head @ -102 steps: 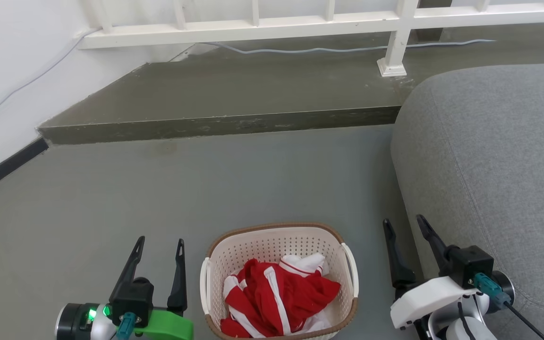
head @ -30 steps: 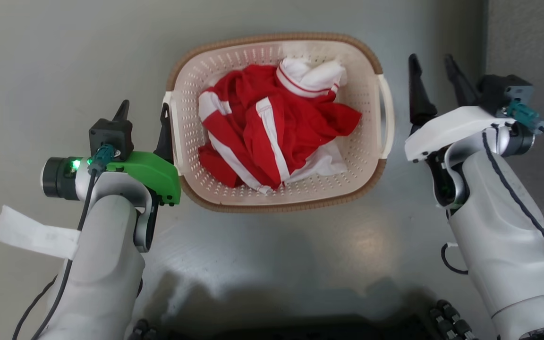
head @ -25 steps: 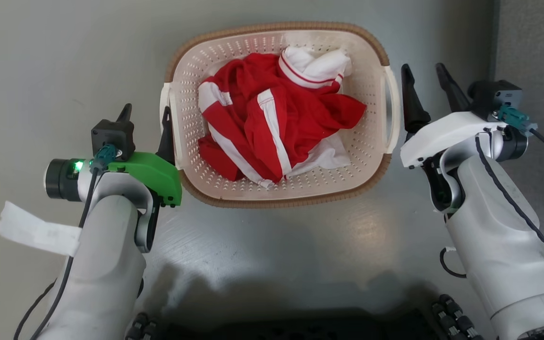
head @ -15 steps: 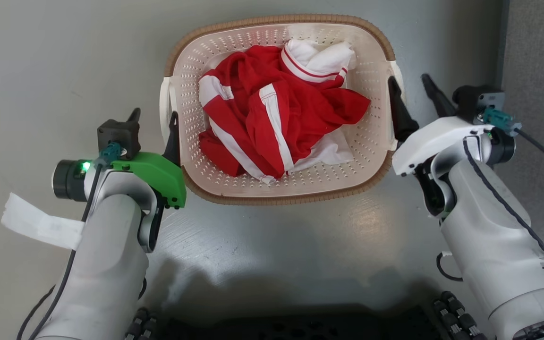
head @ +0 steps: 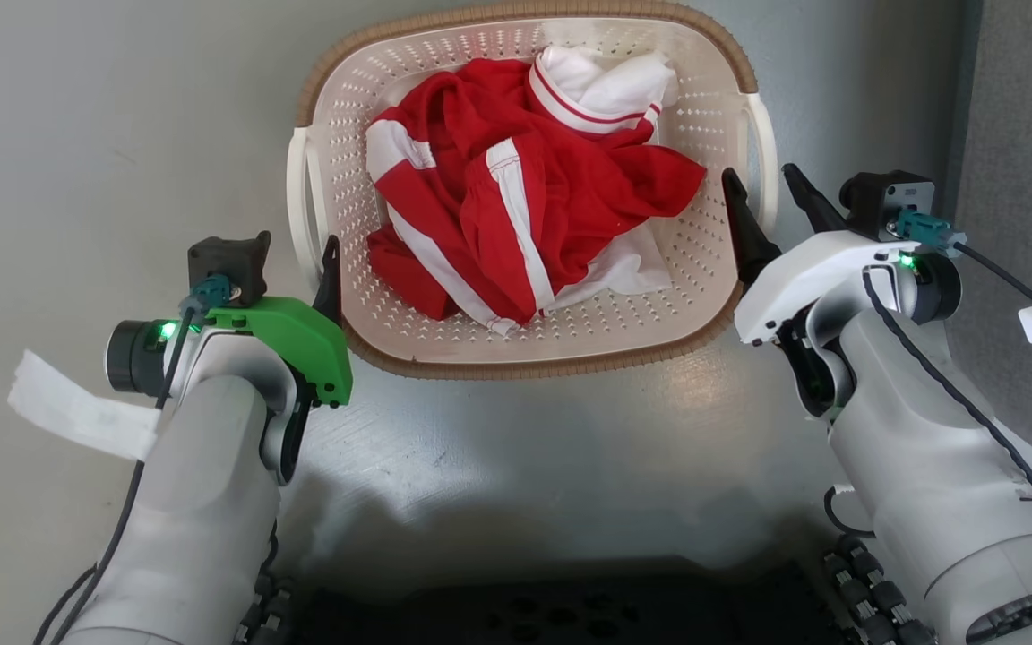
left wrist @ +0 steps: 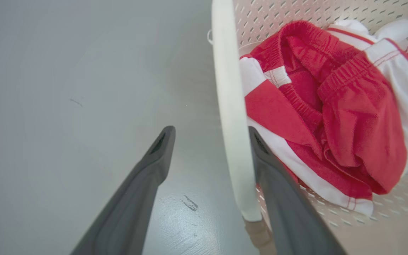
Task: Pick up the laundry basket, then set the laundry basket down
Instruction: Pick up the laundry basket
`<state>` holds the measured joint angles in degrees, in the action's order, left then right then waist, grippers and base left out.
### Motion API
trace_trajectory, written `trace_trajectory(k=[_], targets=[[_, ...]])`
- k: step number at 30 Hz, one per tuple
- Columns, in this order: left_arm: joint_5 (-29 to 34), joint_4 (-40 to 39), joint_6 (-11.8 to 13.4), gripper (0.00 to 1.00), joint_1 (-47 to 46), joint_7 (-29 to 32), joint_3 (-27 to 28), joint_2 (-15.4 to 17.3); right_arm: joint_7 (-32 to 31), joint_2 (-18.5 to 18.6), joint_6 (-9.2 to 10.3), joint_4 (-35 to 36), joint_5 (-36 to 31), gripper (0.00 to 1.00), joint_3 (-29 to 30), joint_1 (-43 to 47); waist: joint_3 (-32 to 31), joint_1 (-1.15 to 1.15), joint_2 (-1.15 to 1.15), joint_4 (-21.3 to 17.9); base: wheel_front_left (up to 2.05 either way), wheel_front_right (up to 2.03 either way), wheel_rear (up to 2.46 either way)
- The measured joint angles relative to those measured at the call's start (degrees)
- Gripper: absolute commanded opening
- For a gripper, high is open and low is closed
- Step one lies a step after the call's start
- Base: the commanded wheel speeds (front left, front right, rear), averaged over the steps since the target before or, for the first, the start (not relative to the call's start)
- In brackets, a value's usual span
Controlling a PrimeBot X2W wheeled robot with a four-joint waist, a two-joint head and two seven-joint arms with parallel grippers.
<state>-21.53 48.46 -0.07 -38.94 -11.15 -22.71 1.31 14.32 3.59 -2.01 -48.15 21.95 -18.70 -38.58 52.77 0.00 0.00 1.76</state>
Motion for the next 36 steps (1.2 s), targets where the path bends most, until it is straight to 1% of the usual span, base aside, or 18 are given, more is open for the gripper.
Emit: trace_trajectory(k=[2, 7, 9, 11, 12, 13, 14, 15, 16, 18, 19, 20, 21, 27, 36], targets=[[-0.67, 1.0, -0.43, 1.0, -0.65, 0.09, -0.44, 0.0, -0.09, 0.0, 0.0, -0.85, 0.38, 1.0, -0.62, -0.35, 0.52, 0.0, 0.0, -0.08, 0.0, 0.0, 0.0], [-2.03, 1.92, -0.47, 1.0, -1.91, 0.49, -1.19, -0.01, -0.22, 0.02, -0.02, -1.78, 1.36, 1.0, -1.82, -2.14, 1.44, 0.0, 0.0, -0.21, 0.0, 0.0, 0.0], [-2.45, 2.47, -0.53, 1.0, -2.38, 0.51, -1.43, -0.01, -0.24, 0.02, -0.43, -2.08, 1.68, 1.0, -2.21, -2.68, 1.83, 0.0, 0.0, -0.25, 0.0, 0.0, 0.0], [-2.78, 2.77, -0.89, 1.0, -2.83, 0.51, -1.78, -0.01, -0.27, 0.02, -0.43, -2.6, 1.82, 1.0, -2.59, -3.26, 2.23, 0.0, 0.0, -0.27, 0.0, 0.0, 0.0], [-3.01, 2.82, -0.94, 1.0, -3.1, 0.49, -2.03, -0.01, -0.33, 0.03, -0.43, -2.8, 1.83, 0.89, -2.78, -3.49, 2.41, 0.0, 0.0, -0.27, 0.0, 0.0, 0.0], [-3.03, 2.87, -0.96, 0.9, -3.41, 0.49, -2.27, -0.01, -0.33, 0.03, -0.43, -3.09, 1.87, 0.78, -2.94, -3.71, 2.59, 0.0, 0.0, -0.25, 0.0, 0.0, 0.0], [-3.12, 3.03, -0.98, 0.6, -3.73, 0.49, -2.5, -0.02, -0.33, 0.03, -0.44, -3.46, 1.94, 0.69, -3.25, -3.91, 2.75, 0.0, 0.0, -0.21, 0.0, 0.0, 0.0], [-3.47, 3.2, -1.02, 0.41, -3.96, 0.49, -2.78, -0.02, -0.32, 0.04, -0.44, -3.82, 2.11, 0.58, -3.55, -4.13, 2.85, 0.0, 0.0, -0.17, 0.0, 0.0, 0.0], [-3.68, 3.36, -1.12, 0.41, -4.04, 0.49, -3.08, -0.02, -0.33, 0.04, -0.45, -4.13, 2.33, 0.58, -3.79, -4.35, 2.9, 0.0, 0.0, -0.13, 0.0, 0.0, 0.0], [-4.24, 3.74, -1.52, 0.01, -4.05, 0.48, -3.57, -0.02, -0.56, 0.03, -0.51, -4.55, 2.36, 0.36, -4.2, -4.62, 2.95, 0.0, 0.0, -0.08, 0.0, 0.0, 0.0], [-4.72, 3.81, -1.53, 0.0, -4.13, 0.47, -3.85, -0.14, -0.7, 0.04, -0.53, -4.87, 2.49, 0.25, -4.39, -4.72, 2.97, 0.0, 0.0, -0.06, 0.0, 0.0, 0.0], [-5.12, 3.91, -1.81, 0.0, -4.28, 0.45, -4.12, -0.34, -0.73, 0.05, -0.62, -5.17, 2.63, 0.01, -4.6, -4.82, 2.98, 0.0, 0.0, -0.04, 0.0, 0.0, 0.0], [-5.49, 3.94, -2.01, 0.0, -4.43, 0.42, -4.34, -0.54, -0.73, -0.02, -1.02, -5.42, 2.71, 0.0, -4.97, -4.95, 2.97, 0.0, 0.0, -0.02, 0.0, 0.0, 0.0], [-6.15, 5.01, -2.01, 0.0, -4.85, -0.27, -5.2, -0.69, -0.73, -0.42, -0.96, -7.19, 3.34, 0.0, -5.92, -5.64, 2.33, 0.0, 0.0, 0.08, 0.0, 0.0, 0.0], [-7.95, 7.02, -2.01, 0.0, -4.85, -1.31, -5.69, -1.08, -0.67, -0.77, -1.0, -8.94, 4.75, 0.0, -6.34, -5.66, -0.59, 0.0, 0.0, -0.05, 0.0, 0.0, 0.0]])
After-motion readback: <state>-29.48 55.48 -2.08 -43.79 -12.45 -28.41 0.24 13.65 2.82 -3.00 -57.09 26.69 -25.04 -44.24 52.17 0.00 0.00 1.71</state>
